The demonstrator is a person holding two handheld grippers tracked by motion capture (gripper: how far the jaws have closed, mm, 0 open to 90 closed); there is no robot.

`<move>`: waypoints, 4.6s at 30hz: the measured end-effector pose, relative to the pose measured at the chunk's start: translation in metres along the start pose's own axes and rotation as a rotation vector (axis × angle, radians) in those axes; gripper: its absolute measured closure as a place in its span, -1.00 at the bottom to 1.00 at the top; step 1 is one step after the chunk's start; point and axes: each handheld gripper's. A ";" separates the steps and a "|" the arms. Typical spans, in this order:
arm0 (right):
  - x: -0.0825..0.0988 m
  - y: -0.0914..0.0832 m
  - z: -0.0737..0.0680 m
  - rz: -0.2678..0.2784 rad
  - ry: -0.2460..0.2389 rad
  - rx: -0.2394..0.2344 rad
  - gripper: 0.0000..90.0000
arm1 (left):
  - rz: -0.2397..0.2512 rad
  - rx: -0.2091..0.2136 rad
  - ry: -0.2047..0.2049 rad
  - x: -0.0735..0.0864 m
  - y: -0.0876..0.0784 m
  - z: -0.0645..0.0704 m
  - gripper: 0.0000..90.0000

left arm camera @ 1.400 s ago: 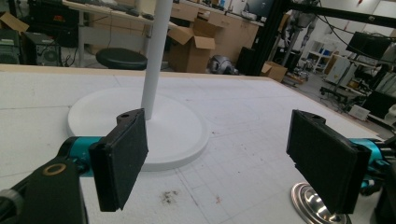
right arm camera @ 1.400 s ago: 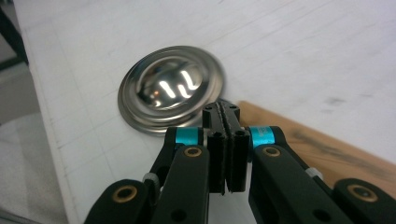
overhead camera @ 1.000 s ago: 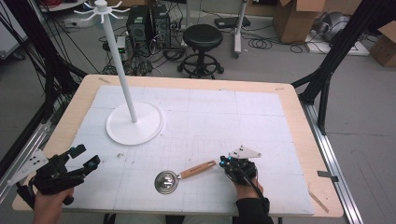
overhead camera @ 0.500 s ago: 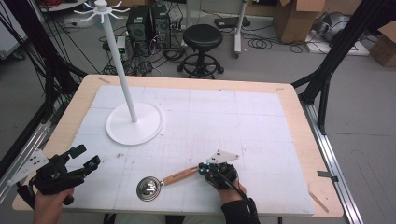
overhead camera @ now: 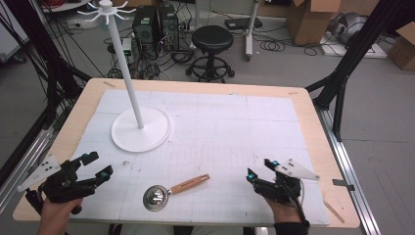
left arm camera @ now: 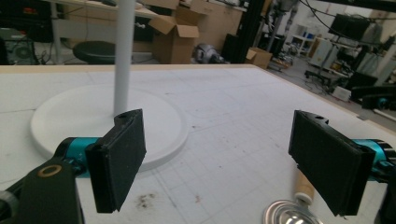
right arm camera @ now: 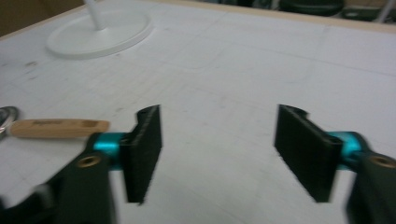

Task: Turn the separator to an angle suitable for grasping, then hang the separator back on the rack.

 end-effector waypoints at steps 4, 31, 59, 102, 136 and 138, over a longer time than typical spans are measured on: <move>0.008 -0.016 0.015 0.041 -0.010 0.032 -0.59 | -0.017 0.025 0.029 0.001 0.006 0.008 -0.61; 0.006 -0.034 0.022 0.093 -0.004 0.064 -0.64 | -0.064 0.027 0.043 0.005 0.017 0.006 -0.59; 0.003 -0.027 0.022 0.088 0.010 0.035 -0.64 | -0.486 0.325 0.173 0.018 0.167 0.066 -0.45; 0.003 -0.025 0.020 0.074 0.004 0.021 -0.62 | -0.771 0.326 0.256 0.040 0.214 0.075 0.48; -0.008 -0.019 -0.004 0.182 0.020 -0.331 -0.59 | -0.312 0.435 0.126 -0.015 0.121 0.065 0.49; -0.010 -0.018 -0.008 0.194 0.031 -0.390 -0.59 | -0.282 0.460 0.122 -0.017 0.117 0.065 0.50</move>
Point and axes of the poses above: each handheld gripper's, and its own axes: y roughly forward along the jaws, x roughly out of its underside, z roughly to its right, and after that the axes turned 11 degrees about x, right-handed
